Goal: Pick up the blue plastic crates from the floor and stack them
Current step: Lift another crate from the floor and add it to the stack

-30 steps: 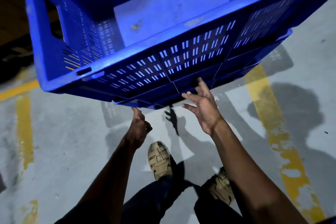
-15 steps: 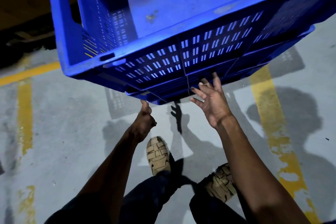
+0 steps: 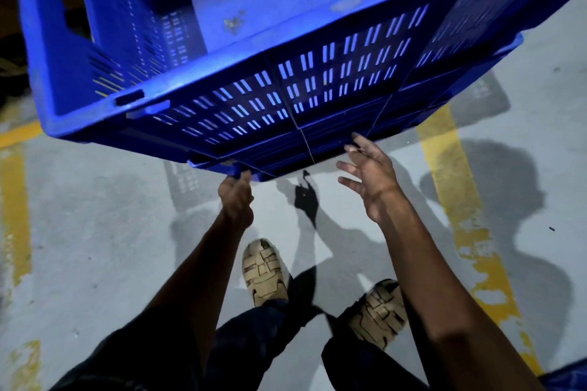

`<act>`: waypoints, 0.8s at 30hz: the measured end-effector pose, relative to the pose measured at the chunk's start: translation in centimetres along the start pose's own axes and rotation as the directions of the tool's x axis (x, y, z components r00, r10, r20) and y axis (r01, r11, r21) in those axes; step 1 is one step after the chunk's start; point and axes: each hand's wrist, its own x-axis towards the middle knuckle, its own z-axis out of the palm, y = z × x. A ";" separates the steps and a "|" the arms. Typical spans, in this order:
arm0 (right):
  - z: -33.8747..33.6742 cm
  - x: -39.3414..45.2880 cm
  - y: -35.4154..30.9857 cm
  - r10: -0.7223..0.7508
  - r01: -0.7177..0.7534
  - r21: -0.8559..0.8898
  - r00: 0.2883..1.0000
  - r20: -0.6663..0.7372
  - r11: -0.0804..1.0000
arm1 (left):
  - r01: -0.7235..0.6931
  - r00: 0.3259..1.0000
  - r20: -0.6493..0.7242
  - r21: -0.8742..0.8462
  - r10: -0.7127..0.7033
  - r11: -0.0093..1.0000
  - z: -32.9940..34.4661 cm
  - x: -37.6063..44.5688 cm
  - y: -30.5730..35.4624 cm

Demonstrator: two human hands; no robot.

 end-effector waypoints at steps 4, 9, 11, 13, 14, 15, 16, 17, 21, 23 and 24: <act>0.0 0.2 -0.2 -0.003 0.004 0.029 0.999 -0.033 1.000 | 0.000 0.994 -0.111 -0.108 -0.012 0.994 1.2 -0.3 0.4; 0.6 -1.2 0.9 0.037 -0.035 0.054 0.999 -0.028 0.998 | 0.116 0.990 -0.067 -0.116 -0.125 0.986 0.2 -0.7 -0.2; 0.8 -2.2 1.5 0.041 -0.038 0.081 0.999 -0.036 0.996 | 0.136 0.990 -0.023 -0.029 -0.136 0.990 -0.8 -1.3 -1.0; 0.7 -3.7 2.2 0.044 -0.040 0.102 0.998 -0.037 0.994 | 0.131 0.991 0.013 0.094 -0.133 0.987 -2.0 -3.1 -1.8; 0.6 -4.6 2.7 0.047 -0.043 0.114 0.998 -0.036 0.993 | 0.122 0.991 0.031 0.159 -0.129 0.980 -2.5 -4.2 -2.3; 0.4 -5.5 3.2 0.048 -0.044 0.126 0.998 -0.032 0.991 | 0.119 0.990 0.051 0.200 -0.132 0.972 -2.9 -5.4 -2.8; 0.1 -6.5 3.7 0.051 -0.047 0.144 0.998 -0.025 0.989 | 0.110 0.989 0.074 0.241 -0.131 0.964 -3.1 -6.7 -3.2; -0.3 -7.5 4.3 0.059 -0.056 0.160 0.998 -0.018 0.986 | 0.096 0.986 0.104 0.274 -0.129 0.957 -3.2 -8.0 -3.7; -3.0 -10.4 6.6 0.134 -0.111 0.223 0.987 -0.088 0.968 | 0.068 0.962 0.218 0.386 -0.162 0.920 -2.4 -13.7 -6.2; -5.3 -11.7 7.4 0.154 -0.114 0.244 0.977 -0.149 0.963 | 0.029 0.950 0.268 0.443 -0.163 0.896 -0.8 -17.0 -7.0; -6.4 -12.6 7.5 0.150 -0.106 0.245 0.974 -0.171 0.964 | 0.008 0.941 0.295 0.464 -0.163 0.886 -0.1 -19.0 -7.3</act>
